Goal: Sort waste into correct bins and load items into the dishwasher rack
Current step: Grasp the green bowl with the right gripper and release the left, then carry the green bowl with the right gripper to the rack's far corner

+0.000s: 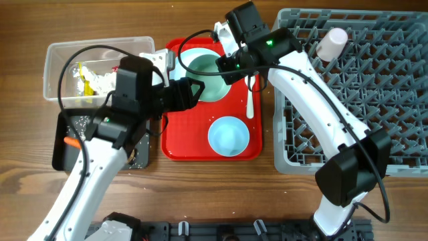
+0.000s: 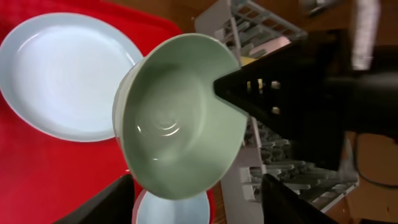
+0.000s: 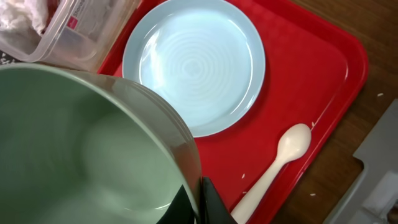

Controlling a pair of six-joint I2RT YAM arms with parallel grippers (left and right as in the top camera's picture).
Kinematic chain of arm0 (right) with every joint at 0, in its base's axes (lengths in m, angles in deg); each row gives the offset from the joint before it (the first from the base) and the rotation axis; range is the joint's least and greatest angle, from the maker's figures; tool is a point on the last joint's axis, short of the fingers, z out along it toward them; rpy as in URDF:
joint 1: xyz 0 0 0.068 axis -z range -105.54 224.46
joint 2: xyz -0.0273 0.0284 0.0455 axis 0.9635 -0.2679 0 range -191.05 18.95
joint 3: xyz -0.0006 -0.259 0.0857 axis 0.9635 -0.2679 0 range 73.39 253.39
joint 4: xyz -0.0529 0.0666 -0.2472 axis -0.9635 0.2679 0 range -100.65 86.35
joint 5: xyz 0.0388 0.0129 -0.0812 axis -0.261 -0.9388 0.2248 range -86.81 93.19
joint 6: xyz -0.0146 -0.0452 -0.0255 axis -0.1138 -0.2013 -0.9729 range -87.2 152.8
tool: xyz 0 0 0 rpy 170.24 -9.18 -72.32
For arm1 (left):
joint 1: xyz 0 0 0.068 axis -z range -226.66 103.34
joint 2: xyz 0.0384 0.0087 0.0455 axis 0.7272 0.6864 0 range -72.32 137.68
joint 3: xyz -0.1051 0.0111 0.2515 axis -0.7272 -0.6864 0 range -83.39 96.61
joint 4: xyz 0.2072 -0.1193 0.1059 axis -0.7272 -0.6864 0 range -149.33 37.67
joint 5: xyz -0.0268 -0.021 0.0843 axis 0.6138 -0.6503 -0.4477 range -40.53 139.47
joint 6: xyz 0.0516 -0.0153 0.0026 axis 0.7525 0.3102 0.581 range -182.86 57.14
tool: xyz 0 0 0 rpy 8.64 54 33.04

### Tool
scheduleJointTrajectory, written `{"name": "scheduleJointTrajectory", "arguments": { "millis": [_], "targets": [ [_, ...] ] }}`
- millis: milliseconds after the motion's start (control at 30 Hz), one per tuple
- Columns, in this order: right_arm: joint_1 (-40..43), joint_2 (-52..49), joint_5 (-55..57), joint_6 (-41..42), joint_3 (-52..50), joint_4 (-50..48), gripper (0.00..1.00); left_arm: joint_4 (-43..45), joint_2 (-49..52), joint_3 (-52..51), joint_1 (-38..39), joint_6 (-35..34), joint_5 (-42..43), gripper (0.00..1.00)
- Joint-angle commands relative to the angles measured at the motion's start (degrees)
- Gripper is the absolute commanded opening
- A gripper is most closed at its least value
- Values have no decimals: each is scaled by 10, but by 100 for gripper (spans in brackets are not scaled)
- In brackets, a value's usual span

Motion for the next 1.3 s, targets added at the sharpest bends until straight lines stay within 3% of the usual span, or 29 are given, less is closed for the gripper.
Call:
{"name": "scheduleJointTrajectory", "arguments": {
  "millis": [0, 300, 600, 700, 867, 1133, 1267],
  "targets": [
    [9, 36, 54, 29, 2, -4, 4, 4, -29, 12, -3, 18, 5, 65],
    [72, 90, 204, 58, 2, 8, 4, -31, -31, 12, -48, 35, -2, 72],
    [204, 108, 580, 87, -1, -21, 4, -70, -3, 12, -52, 35, -26, 76],
    [244, 101, 658, 83, -3, -64, 4, -70, 11, 12, -52, 35, -26, 77],
    [302, 83, 663, 64, -31, -140, 4, -70, 33, 12, -52, 35, -25, 78],
    [375, 11, 721, -143, -125, -398, 4, -69, 64, 12, -52, 35, -26, 79],
    [376, -22, 720, -168, -127, -431, 4, -67, 80, 12, -52, 35, -26, 79]
  ]
}}
